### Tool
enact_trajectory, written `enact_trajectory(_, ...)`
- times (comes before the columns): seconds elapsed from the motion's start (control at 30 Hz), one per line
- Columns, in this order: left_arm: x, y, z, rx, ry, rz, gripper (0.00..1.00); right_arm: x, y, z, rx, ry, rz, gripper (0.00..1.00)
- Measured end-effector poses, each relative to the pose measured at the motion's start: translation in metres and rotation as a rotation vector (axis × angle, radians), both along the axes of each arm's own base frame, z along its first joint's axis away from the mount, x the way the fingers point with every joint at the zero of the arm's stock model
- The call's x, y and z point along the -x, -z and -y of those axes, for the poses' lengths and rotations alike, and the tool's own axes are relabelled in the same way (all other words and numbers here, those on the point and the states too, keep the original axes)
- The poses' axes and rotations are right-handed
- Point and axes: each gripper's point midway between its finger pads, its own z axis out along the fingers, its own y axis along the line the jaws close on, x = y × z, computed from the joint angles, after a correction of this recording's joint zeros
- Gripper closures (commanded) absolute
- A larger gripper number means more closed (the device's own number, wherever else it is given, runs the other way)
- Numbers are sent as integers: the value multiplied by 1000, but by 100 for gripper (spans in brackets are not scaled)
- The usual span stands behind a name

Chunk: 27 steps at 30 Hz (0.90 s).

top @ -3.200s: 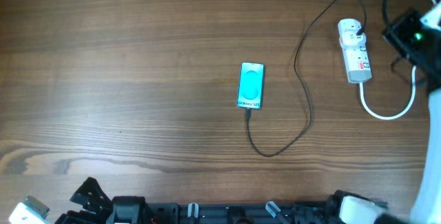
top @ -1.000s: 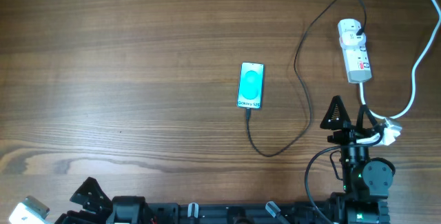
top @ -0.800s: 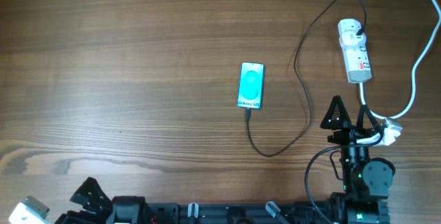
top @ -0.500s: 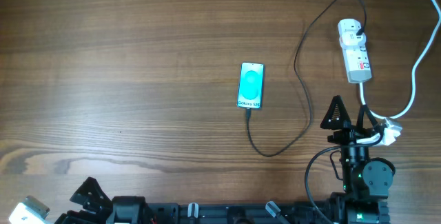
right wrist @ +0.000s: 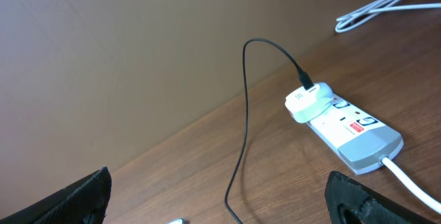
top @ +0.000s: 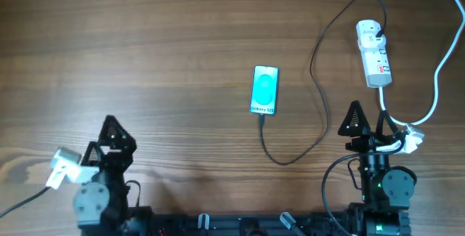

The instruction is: Plug charger to phone and switch on socket

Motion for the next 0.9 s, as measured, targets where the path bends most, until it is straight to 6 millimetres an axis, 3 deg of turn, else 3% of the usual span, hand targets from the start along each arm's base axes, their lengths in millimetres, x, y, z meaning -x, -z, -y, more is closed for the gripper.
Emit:
enact_trajectory(0.07, -20, 14, 1, -27, 19, 71, 0, 0, 0, 0, 0, 0, -1, 0)
enact_trajectory(0.2, -36, 47, 4, -49, 48, 63, 0, 0, 0, 0, 0, 0, 0, 0)
enact_trajectory(0.3, -43, 59, 10, -117, 102, 55, 0, 0, 0, 0, 0, 0, 0, 0)
enact_trajectory(0.53, -49, 63, 34, -405, 298, 7, 0, 0, 0, 0, 0, 0, 0, 0)
enact_trajectory(0.9, -49, 63, 44, -454, 360, 10, 0, 0, 0, 0, 0, 0, 0, 0)
